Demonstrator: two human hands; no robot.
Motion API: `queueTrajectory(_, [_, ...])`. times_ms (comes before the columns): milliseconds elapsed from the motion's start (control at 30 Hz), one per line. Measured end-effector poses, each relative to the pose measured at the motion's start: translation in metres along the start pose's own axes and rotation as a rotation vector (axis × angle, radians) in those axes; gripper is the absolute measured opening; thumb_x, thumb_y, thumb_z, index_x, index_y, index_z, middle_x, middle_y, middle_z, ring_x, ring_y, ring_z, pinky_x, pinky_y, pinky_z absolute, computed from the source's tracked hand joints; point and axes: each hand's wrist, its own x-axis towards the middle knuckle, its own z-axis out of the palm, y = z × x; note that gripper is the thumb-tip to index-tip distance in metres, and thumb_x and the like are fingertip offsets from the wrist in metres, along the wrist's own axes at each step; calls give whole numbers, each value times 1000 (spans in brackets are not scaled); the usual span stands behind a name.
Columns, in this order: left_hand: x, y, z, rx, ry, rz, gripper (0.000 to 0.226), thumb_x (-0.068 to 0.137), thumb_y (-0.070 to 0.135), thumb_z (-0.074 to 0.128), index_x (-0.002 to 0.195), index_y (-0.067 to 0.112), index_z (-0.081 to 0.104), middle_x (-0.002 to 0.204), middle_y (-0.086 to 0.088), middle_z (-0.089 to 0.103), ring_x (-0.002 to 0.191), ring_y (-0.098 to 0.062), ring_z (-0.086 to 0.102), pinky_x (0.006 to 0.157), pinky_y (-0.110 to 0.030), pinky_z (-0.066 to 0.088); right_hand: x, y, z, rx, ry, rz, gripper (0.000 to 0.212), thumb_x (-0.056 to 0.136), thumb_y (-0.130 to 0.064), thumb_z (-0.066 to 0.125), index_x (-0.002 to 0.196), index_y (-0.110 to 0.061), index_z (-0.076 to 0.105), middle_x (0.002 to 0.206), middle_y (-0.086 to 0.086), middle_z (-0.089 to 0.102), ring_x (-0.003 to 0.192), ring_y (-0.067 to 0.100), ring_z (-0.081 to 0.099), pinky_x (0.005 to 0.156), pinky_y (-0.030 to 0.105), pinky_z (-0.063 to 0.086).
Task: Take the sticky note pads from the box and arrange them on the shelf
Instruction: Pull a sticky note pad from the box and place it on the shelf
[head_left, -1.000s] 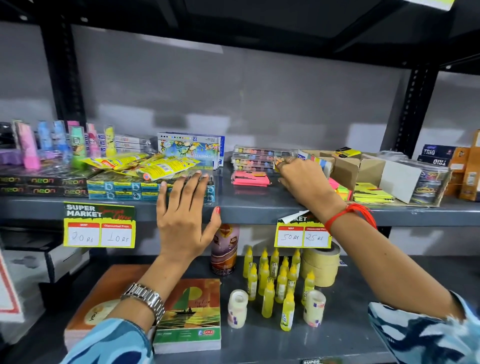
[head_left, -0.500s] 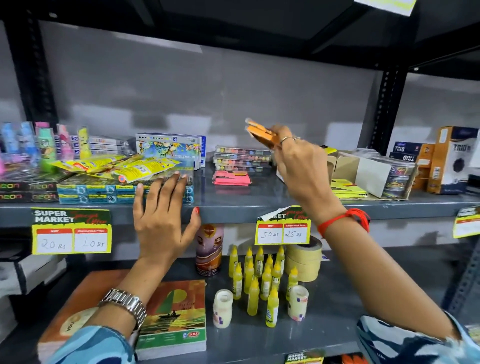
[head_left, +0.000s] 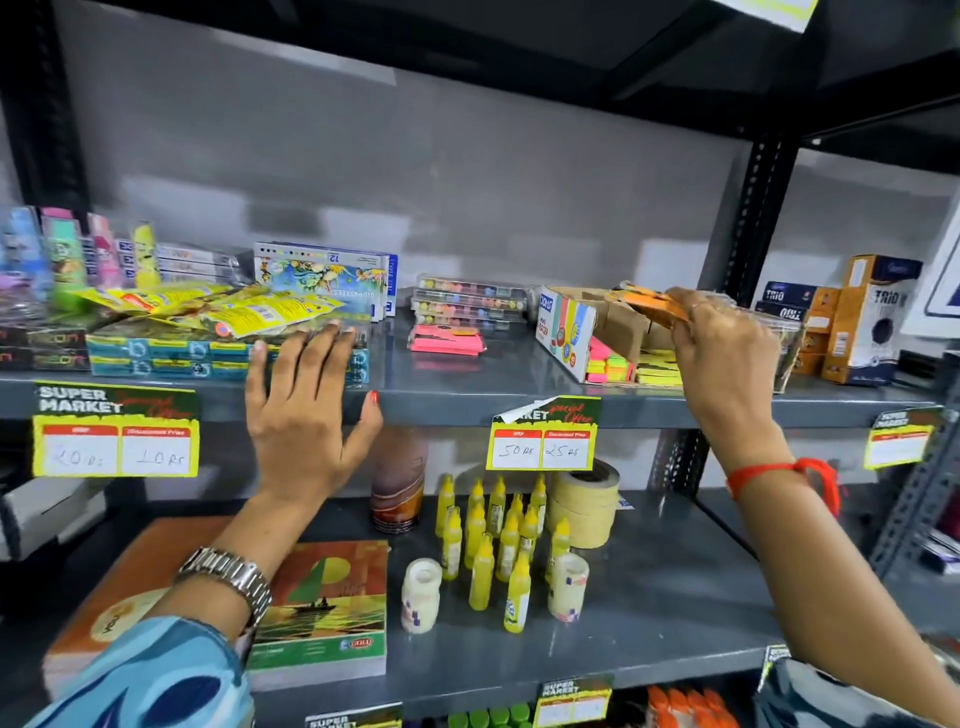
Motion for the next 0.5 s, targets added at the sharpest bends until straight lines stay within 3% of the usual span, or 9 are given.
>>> queueTrajectory(333, [1,0,-2,-21,-13,-1,55,91,38,41,133,5,54,130,-14,59,122,-31,46,115,-47,16,-34,4,16,-21,-120,2,26,80,3,65,104,-6,70,86,22,74,69,39,69,54,39,56])
queueTrajectory(500, [1,0,-2,-30,-13,-2,55,91,38,40,133,5,53,131,-14,59,122,-31,46,117,-44,13,-21,6,5,-7,-352,-38,25,89,-5,59,112,-6,68,94,26,72,83,44,66,68,45,56])
